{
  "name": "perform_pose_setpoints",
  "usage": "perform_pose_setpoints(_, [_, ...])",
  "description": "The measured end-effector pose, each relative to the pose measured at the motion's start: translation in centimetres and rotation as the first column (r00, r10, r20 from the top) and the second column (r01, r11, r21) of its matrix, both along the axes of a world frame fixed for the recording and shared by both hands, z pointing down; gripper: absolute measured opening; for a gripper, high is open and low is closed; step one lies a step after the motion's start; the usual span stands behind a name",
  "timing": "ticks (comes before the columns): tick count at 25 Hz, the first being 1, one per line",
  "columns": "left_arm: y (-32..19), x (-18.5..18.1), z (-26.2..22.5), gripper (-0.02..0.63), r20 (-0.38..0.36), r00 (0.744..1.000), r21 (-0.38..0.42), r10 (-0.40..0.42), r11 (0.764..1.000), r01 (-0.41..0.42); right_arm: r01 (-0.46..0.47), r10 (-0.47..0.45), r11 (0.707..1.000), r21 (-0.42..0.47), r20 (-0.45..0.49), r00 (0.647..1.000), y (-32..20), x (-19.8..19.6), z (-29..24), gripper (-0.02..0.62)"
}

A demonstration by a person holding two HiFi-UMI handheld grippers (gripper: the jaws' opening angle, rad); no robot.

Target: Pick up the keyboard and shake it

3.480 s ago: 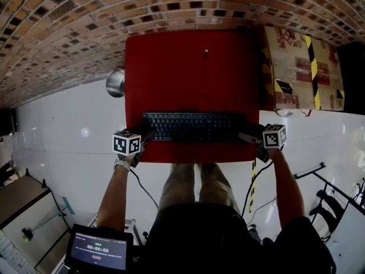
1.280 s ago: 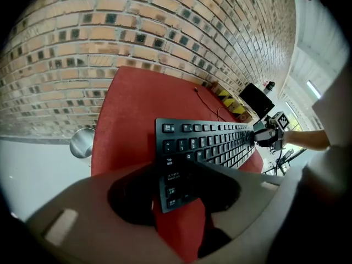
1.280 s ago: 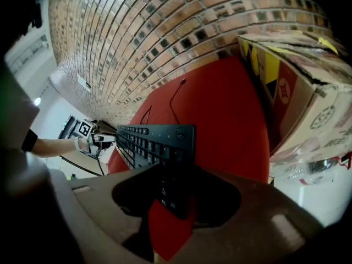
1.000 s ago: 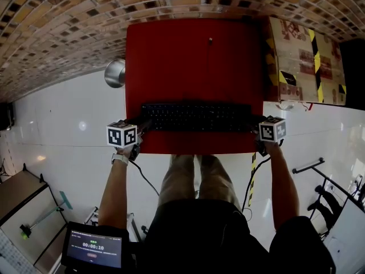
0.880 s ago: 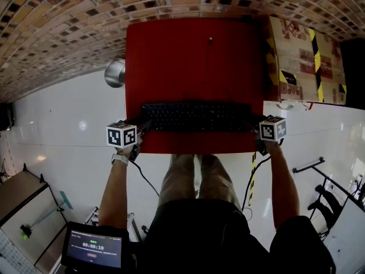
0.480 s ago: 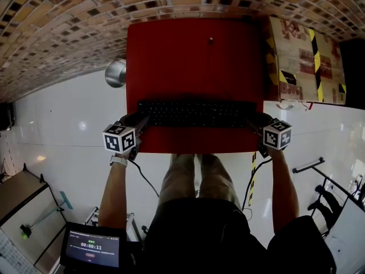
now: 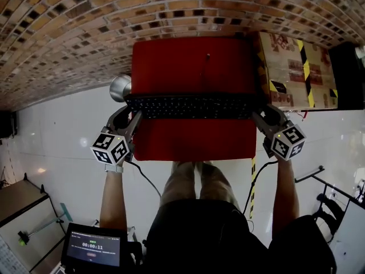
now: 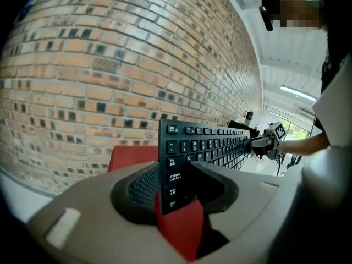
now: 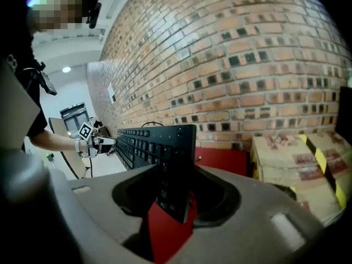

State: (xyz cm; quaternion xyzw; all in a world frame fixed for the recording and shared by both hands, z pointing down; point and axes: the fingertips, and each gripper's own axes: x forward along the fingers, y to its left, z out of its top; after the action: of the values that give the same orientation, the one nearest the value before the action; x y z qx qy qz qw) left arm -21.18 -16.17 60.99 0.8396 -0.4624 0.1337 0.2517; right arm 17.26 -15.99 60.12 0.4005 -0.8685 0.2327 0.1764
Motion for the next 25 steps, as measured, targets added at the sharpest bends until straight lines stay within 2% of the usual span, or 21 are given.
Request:
perform_pose_setpoints(6, [-1.0,0.2,-9.5,0.178,-0.004,1.0,0.195,-0.007,0.981,0.007,-0.004,0.003,0.979,0.204,0.002,1.0,-1.0,0.2,-9.5,0.158])
perform_pose_setpoints(12, [-1.8,0.4,-17.0,0.178,-0.006,1.0,0.341,-0.008,0.94,0.01,-0.006,0.006,0.938,0.346,0.003,1.0,-1.9,0.4,-16.9,0.158])
perform_pose_setpoints(18, [-1.3,0.7,-22.0,0.178,-0.006,1.0,0.423,-0.016,0.906,0.017,-0.009,0.006,0.899,0.437,0.008,1.0,-1.5,0.5,-22.0,0.158])
perform_pose_setpoints(25, [-1.2,1.2,-24.3,0.178,-0.009,1.0,0.463,0.007,0.886,-0.002,-0.017,0.011,0.882,0.471,0.016,1.0,-1.5,1.3,-24.0,0.158])
